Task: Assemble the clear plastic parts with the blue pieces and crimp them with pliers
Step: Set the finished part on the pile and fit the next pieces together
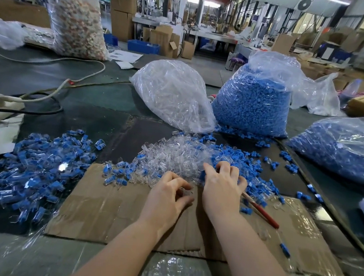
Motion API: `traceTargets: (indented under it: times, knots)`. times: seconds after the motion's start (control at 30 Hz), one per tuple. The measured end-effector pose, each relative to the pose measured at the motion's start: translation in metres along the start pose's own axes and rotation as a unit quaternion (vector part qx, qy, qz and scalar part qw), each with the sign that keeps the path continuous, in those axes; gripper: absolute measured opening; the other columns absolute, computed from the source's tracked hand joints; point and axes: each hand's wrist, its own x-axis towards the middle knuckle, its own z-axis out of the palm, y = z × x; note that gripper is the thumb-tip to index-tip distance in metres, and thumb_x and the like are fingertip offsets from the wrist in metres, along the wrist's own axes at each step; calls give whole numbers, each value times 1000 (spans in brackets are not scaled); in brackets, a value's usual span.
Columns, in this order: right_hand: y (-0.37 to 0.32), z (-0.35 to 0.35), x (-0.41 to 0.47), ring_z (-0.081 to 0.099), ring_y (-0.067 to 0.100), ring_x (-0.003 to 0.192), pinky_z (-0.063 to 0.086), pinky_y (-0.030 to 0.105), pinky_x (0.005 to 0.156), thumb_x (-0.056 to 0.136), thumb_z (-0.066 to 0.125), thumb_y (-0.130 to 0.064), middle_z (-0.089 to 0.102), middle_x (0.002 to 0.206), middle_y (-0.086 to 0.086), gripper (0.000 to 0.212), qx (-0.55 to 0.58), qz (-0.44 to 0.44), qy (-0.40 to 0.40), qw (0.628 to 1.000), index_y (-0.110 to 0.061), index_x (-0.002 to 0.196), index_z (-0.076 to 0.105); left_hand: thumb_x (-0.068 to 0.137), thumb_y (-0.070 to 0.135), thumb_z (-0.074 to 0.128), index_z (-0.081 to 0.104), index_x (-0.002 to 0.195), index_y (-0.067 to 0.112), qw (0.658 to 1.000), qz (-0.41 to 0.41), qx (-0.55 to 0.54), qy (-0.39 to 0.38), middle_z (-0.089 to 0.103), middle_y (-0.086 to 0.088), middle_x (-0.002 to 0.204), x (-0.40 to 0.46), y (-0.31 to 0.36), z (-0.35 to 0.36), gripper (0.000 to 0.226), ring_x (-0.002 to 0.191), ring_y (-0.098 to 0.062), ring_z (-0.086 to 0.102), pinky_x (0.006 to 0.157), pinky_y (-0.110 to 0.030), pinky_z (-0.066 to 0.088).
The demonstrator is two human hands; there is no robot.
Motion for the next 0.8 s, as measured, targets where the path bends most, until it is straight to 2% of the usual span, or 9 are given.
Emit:
traceTargets:
  times: [0.13, 0.33, 0.53, 0.63, 0.73, 0.8]
  knots:
    - [4, 0, 0, 28, 26, 123, 20, 51, 105, 96, 40, -16, 34, 134, 4, 31, 7, -7, -2, 1000, -33, 119, 55, 76, 20, 76, 68, 99, 16, 1000, 1, 9, -4, 45, 19, 86, 0, -1, 1, 25, 73, 10, 50, 70, 2, 35]
    - [5, -2, -1, 27, 25, 125, 21, 52, 106, 97, 41, -22, 34, 136, 2, 31, 32, -3, -13, 999, -34, 120, 57, 78, 18, 74, 68, 104, 18, 999, 7, 30, -21, 47, 15, 94, 0, -1, 1, 27, 81, -1, 56, 74, -2, 39]
    - [8, -7, -4, 26, 22, 124, 20, 50, 105, 92, 46, -19, 36, 137, -1, 26, 59, -2, -26, 998, -34, 99, 67, 81, 15, 71, 69, 106, 20, 999, 9, 31, -18, 49, 19, 86, -1, -3, 0, 26, 77, 3, 49, 72, 3, 33]
    - [9, -8, -7, 24, 22, 127, 18, 50, 105, 89, 48, -17, 35, 140, -2, 26, 75, 0, -34, 997, -33, 93, 68, 81, 15, 70, 69, 106, 20, 999, 11, 33, -20, 54, 15, 88, -1, -3, 0, 25, 82, -2, 53, 75, 0, 35]
    - [9, -9, -11, 18, 22, 134, 15, 50, 108, 88, 49, -17, 31, 146, -3, 26, 99, 2, -45, 994, -34, 92, 69, 81, 14, 70, 69, 106, 20, 999, 11, 34, -22, 57, 12, 91, -1, -3, 0, 25, 86, -4, 56, 79, -8, 39]
    - [10, -10, -14, 15, 21, 136, 14, 49, 109, 88, 48, -18, 28, 148, -4, 27, 106, -3, -53, 993, -35, 96, 68, 81, 14, 70, 69, 106, 19, 999, 13, 35, -21, 56, 13, 90, -1, -3, 0, 25, 85, -3, 54, 77, -4, 37]
